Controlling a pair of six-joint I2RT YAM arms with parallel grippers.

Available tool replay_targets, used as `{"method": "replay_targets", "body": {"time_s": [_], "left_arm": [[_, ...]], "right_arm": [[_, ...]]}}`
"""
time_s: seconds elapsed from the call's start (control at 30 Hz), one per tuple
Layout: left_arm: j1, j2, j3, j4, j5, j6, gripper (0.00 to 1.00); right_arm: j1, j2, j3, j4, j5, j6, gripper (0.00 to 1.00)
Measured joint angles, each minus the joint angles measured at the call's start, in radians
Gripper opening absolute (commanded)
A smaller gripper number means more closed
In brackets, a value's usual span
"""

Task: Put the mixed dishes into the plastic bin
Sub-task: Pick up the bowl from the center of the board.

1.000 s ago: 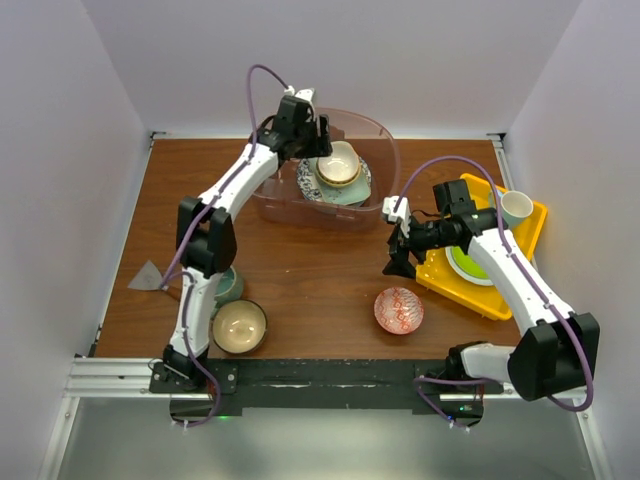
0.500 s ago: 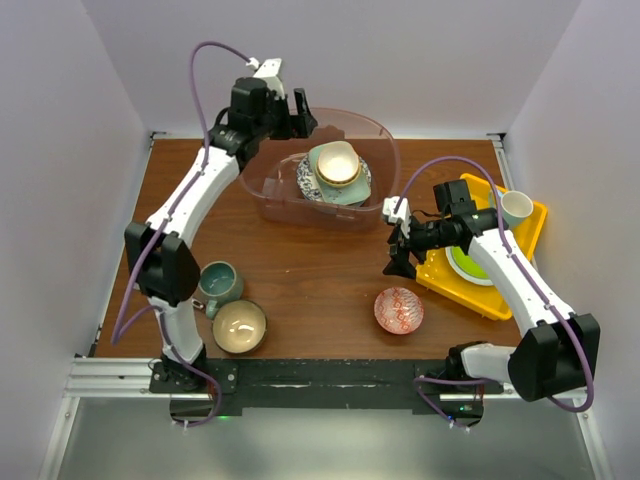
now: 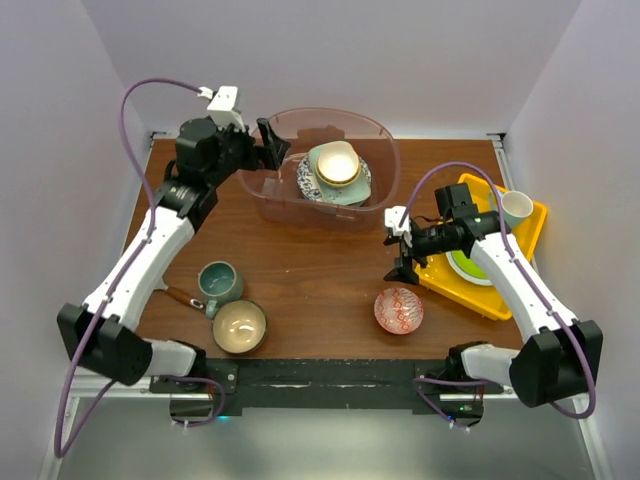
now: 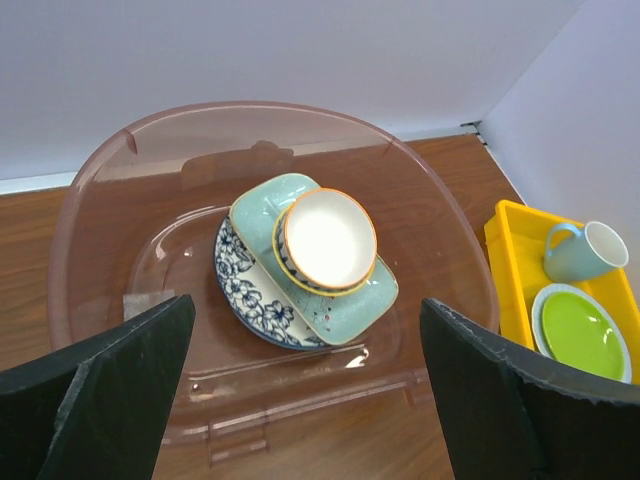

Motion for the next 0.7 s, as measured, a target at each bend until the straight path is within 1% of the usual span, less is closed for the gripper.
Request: {"method": "replay_targets", "body": {"time_s": [0.07,0.23,0.33,0.5,0.7], "left_arm": [[0.000,-0.070,-0.063,0.020,0.007,0.014,1.00],[0.000,-0.216,-0.216,0.075,0.021,0.048,1.00],[0.000,-0.300,-0.304,0.096,0.025,0.071,1.00],[0.000,-0.423,-0.454,0.108,0.027,0.103,1.00],[0.000,-0.489,-0.566,0.097,0.027,0.129,1.00]], "right_arm": [[0.000,-0.006,-0.001,-0.024,-0.011,-0.052,0.98],[0.000,-0.016,-0.012,-0.089,-0.034,-0.194,0.98],[0.000,-0.012,-0.013,-0.120,-0.033,-0.247,0.98],[0.015,0.031,-0.013,-0.153,-0.026,-0.285,0.98],[0.079,0.050,-0.013,-0.147,0.031,-0.283,0.98]]}}
